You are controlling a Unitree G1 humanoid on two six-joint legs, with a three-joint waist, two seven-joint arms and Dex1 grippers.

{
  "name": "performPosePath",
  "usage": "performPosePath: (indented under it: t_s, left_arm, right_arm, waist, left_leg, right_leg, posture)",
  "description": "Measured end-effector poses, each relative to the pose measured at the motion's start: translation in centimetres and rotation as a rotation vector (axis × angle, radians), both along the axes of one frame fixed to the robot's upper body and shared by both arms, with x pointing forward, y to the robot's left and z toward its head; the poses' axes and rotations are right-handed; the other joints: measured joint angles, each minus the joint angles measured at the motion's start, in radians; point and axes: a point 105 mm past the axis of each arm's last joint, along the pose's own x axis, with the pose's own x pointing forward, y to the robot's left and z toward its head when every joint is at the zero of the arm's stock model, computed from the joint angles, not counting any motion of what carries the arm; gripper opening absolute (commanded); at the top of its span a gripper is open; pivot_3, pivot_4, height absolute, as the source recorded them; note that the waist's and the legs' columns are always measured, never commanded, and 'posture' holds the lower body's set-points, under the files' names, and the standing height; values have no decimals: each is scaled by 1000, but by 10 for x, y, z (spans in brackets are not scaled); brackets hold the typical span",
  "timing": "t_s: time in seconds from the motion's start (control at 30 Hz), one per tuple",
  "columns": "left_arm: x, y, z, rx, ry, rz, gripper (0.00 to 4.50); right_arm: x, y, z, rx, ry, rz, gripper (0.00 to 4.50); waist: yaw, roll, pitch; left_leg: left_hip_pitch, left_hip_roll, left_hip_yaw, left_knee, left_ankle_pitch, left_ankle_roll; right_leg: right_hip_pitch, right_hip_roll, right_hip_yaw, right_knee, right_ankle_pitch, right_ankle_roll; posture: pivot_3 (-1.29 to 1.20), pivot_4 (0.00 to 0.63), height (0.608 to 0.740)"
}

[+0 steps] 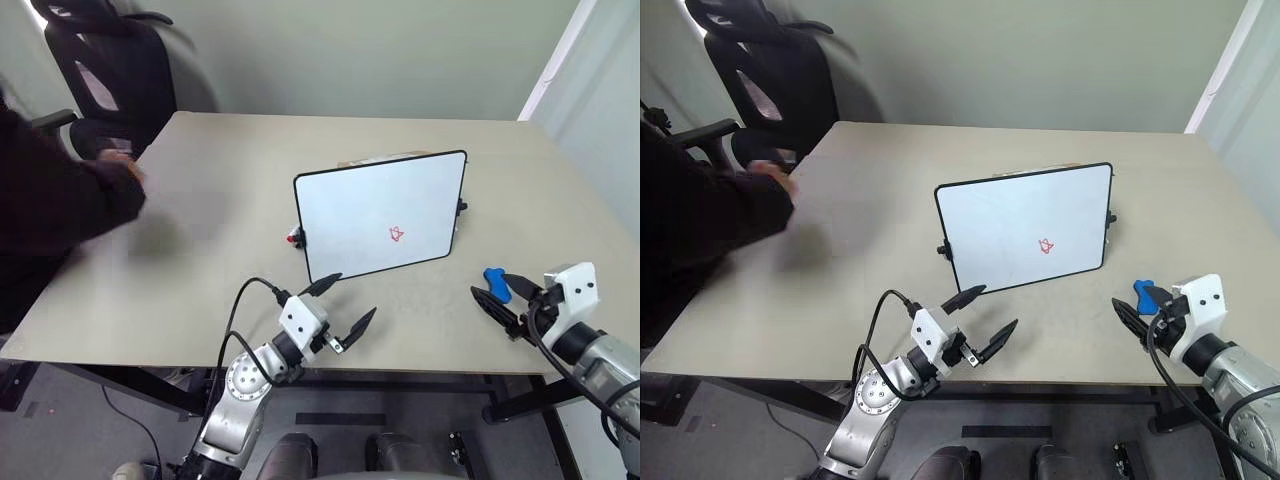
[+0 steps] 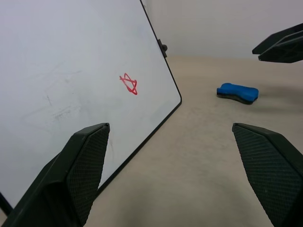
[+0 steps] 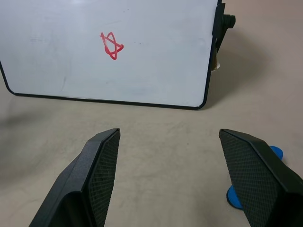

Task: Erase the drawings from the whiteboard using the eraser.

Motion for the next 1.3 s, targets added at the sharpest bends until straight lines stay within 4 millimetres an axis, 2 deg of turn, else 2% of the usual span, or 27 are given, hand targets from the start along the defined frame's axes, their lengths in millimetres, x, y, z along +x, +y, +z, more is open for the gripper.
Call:
performPosePath:
  t_s: [0.13, 0.47, 0.77, 0.87, 1.1, 1.3]
  left_arm:
    - [-3, 3, 10, 0, -35, 10, 4500]
    - [1, 3, 10, 6, -16, 11, 4500]
    - [1, 5, -4, 4, 38, 42, 4500]
    - [-2, 8, -9, 3, 59, 57, 4500]
    - [-9, 10, -11, 5, 76, 61, 4500]
    - [-11, 10, -10, -8, 78, 78, 4500]
  right_arm:
    - [1, 3, -5, -2, 17, 10, 3549]
    - [3, 5, -5, 1, 10, 4, 3549]
    - [10, 0, 8, 14, -9, -11, 3549]
    - [16, -7, 14, 19, -4, -41, 3549]
    - [50, -37, 17, -53, 139, -189, 3549]
    - [65, -45, -5, -58, 338, -234, 3549]
  waist:
    - [0, 0, 0]
    - [0, 0, 0]
    - [0, 0, 0]
    - [-1, -1, 0]
    - [-3, 0, 0]
    - [-1, 1, 0]
  left_leg:
    - [0, 0, 0, 0, 0, 0]
    - [0, 0, 0, 0, 0, -1]
    - [0, 0, 0, 0, -1, -1]
    - [0, 0, 0, 0, -1, -1]
    - [1, 0, 1, 0, 0, 0]
    - [1, 0, 1, 0, 2, 4]
  right_leg:
    - [0, 0, 0, 0, 0, 0]
    - [0, 0, 1, 0, 0, 0]
    - [0, 0, 1, 0, 0, 0]
    - [0, 0, 1, 0, 0, 0]
    - [-1, 0, 4, 0, 0, 0]
    - [-1, 1, 5, 1, 1, 1]
  posture:
    - [0, 150, 739]
    - [0, 150, 739]
    - [0, 150, 739]
    - [0, 150, 739]
    - [0, 150, 739]
    - [0, 150, 739]
